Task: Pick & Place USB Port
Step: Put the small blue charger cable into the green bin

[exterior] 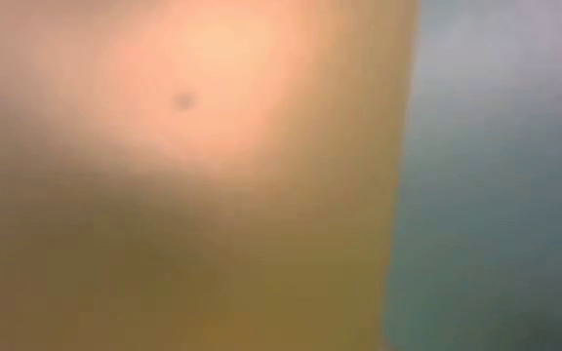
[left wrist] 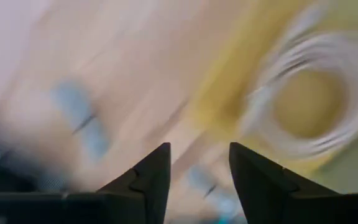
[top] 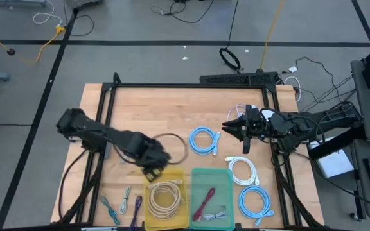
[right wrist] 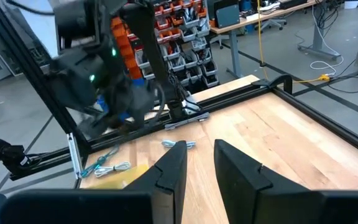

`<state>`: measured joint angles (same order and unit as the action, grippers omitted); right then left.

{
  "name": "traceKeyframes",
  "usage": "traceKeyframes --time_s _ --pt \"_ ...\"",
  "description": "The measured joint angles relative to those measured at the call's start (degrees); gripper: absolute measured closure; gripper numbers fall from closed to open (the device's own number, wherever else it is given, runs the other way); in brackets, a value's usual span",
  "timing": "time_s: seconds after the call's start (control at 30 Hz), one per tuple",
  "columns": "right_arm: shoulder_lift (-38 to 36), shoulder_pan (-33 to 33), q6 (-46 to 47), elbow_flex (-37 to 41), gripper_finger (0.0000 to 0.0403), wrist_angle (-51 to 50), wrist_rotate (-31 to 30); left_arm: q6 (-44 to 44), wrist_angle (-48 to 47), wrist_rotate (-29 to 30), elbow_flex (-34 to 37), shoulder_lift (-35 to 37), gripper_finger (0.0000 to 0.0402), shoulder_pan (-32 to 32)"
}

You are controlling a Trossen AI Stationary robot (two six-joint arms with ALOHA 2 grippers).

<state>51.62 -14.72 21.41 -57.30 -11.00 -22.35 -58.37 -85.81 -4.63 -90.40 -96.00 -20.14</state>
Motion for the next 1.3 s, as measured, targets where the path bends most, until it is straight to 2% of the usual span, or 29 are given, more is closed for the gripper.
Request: traceKeyframes --time_s 0.07,0.2,0.33,0.53,0.7,0.8,1.0,1.17,1.3 --pt "0.00 0.00 0.00 0.00 0.0330 -0.02 0.00 -3.66 -4.63 1.57 1.15 2.59 0.0251 -1.60" --pt "0.00 0.00 -0.02 0.00 0.0330 -0.45 0.00 -14.45 -2.03 -0.18 7.40 9.53 0.0261 -6.25" --pt "0.00 0.00 -0.15 0.00 0.0330 -1.38 0.07 -30.53 1.19 -2.98 15.53 14.31 0.0259 -13.40" --pt "0.00 0.00 -1.54 0.00 0.0330 -1.33 0.09 -54.44 25.01 -4.36 28.50 17.99 0.0259 -25.21" --pt "0.00 0.00 -2.26 0.00 0.0330 -1.28 0.09 -68.24 43.73 -5.01 36.14 17.07 0.0258 -31.58" --pt "0.00 0.00 -2.60 0.00 0.0330 -1.27 0.09 -74.82 50.87 -7.30 37.97 15.75 0.0258 -34.86" --pt "0.00 0.00 -2.60 0.00 0.0330 -1.25 0.11 -81.82 54.74 -14.19 37.78 13.80 0.0258 -38.97" --pt "0.00 0.00 -2.62 0.00 0.0330 -0.78 0.13 -82.72 53.81 -13.92 37.75 10.94 0.0258 -38.75" --pt "0.00 0.00 -1.91 0.00 0.0330 -0.78 0.76 -82.72 53.43 -14.07 37.78 5.16 0.0258 -38.86"
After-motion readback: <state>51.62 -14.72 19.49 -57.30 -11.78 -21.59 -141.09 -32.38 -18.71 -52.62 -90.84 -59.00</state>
